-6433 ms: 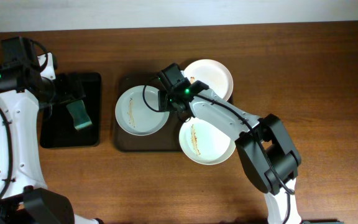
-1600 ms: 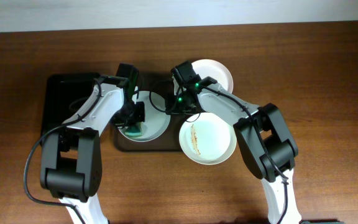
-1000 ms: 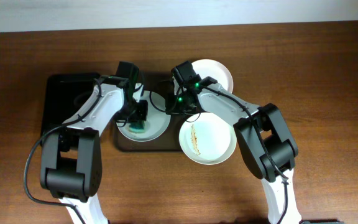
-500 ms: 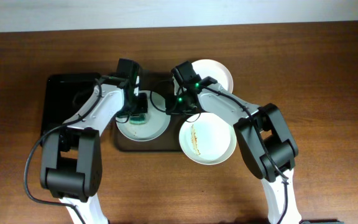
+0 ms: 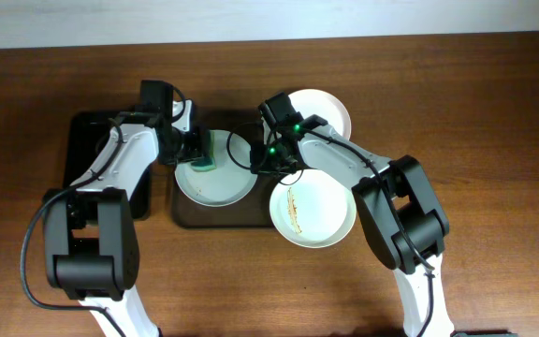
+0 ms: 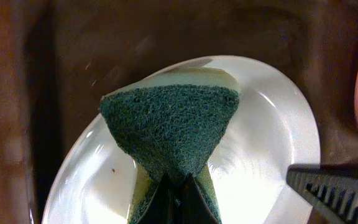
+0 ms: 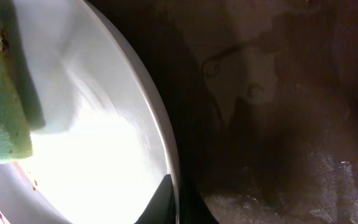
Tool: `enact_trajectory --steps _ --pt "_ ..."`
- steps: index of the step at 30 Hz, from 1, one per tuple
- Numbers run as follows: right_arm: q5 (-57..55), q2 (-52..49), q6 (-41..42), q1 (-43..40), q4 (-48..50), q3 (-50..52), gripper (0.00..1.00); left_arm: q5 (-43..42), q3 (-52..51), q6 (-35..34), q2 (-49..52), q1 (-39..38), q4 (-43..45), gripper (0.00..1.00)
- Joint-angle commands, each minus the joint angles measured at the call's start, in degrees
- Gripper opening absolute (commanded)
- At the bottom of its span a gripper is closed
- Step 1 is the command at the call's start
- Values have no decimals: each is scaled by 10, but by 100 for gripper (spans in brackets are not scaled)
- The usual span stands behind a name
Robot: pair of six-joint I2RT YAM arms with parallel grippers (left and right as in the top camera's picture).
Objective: Clean dirty plates on tray and stack at the side
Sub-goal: 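Scrub the left plate with the sponge while the right gripper holds it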
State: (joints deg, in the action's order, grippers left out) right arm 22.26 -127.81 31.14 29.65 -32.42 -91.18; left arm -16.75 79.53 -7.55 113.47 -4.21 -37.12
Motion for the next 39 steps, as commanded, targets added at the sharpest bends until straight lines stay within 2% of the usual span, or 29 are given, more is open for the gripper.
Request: enact_trajectory --steps 1,4,6,8,11,14,16,18,21,24,29,32,34,39 --pt "4 -9 -7 0 -8 3 4 19 10 149 -9 -27 29 1" --pt "0 -9 -7 0 -8 3 4 149 10 150 -9 -55 63 1" --pt "0 -9 -7 0 -8 3 4 202 10 151 -9 -59 63 1" --pt "0 -9 -7 0 -6 3 4 217 5 182 -9 -59 76 1" --pt "0 -9 -7 0 -5 3 4 253 -1 181 -9 -59 99 1" --pt "0 -9 -7 0 -5 3 4 255 -1 132 -9 -59 48 1" --pt "0 -9 -7 0 -2 3 4 216 -1 106 -9 -61 -14 1" --pt "0 -9 -7 0 -2 3 4 144 -1 106 -9 -63 -59 1" --pt "0 -9 -7 0 -2 3 4 78 -1 108 -9 -66 -78 1" --pt "0 -9 -7 0 -2 3 4 -17 -1 167 -9 -66 -67 1" --pt "0 -9 -7 0 -3 3 4 -1 -1 167 -9 -65 -27 1" --pt "0 -9 -7 0 -3 3 4 119 -1 105 -9 -65 -22 1" --pt "0 -9 -7 0 -3 3 4 176 -1 68 -9 -65 -39 1" --pt "0 -9 -7 0 -3 3 4 181 -2 41 -9 -65 -119 1"
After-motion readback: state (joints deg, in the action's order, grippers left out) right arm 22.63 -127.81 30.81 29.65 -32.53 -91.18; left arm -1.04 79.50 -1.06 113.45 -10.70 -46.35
